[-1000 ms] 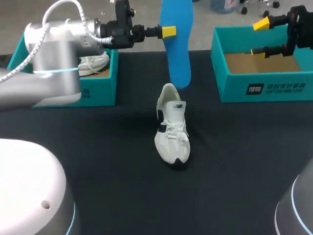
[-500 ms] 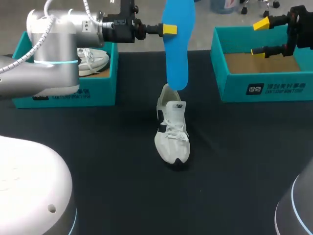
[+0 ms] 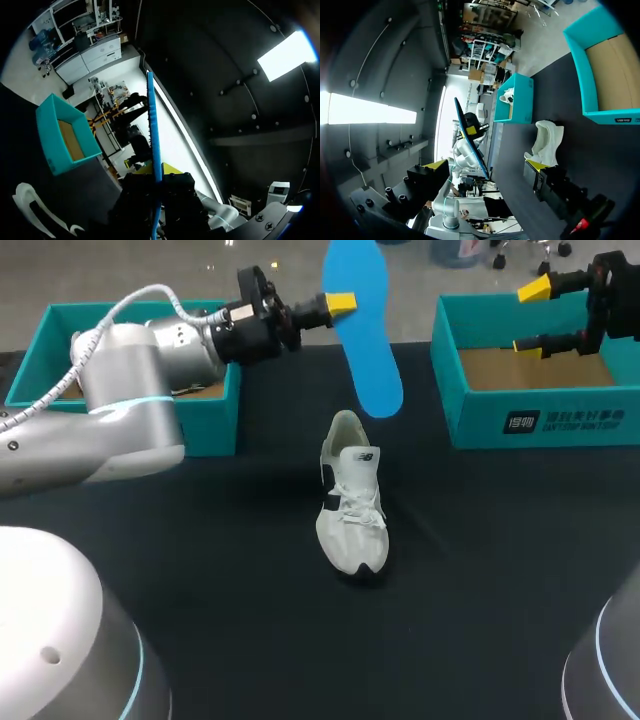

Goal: Take the shoe out of the shoebox, open the shoe tongue, remove and reinsert the insole, then place the shoe into the shoebox

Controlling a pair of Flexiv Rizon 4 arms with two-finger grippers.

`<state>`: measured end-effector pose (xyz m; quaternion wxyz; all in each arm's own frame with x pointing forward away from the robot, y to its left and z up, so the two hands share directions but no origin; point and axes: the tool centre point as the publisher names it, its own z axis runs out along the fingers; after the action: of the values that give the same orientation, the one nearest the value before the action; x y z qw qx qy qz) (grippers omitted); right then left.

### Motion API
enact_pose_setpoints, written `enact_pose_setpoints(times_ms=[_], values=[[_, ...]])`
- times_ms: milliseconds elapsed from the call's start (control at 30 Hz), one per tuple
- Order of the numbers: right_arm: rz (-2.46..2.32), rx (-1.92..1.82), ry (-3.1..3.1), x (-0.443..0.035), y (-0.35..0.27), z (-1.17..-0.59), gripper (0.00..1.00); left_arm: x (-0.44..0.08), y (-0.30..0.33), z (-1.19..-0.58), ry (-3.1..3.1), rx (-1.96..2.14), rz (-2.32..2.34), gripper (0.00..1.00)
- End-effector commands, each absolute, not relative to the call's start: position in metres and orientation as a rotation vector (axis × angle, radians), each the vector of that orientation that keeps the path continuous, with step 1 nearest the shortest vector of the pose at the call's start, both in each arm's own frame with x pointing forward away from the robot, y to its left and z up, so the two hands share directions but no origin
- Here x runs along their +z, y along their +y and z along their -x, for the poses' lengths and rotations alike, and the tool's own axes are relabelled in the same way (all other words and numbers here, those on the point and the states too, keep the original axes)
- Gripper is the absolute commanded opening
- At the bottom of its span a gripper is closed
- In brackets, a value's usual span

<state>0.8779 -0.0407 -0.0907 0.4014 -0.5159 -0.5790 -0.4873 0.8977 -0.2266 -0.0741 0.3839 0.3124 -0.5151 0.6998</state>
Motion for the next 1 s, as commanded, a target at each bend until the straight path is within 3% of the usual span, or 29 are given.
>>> enact_pose_setpoints(times_ms=[33,333,1000], values=[[1.305,-1.229,-1.465,-0.091,-0.041,-0.879,1.00,-0.083,-0.225,-0.894,-1.250,1.670,-0.914,0.00],[1.309,-1.221,-1.492,-0.089,-0.040,-0.878,1.00,-0.112,-0.234,-0.891,-1.116,1.414,-0.973,0.00],[1.743,-0.918,-1.969,-0.046,0.016,-0.845,1.00,-0.132,-0.257,-0.902,-1.087,1.297,-1.002,0.00]])
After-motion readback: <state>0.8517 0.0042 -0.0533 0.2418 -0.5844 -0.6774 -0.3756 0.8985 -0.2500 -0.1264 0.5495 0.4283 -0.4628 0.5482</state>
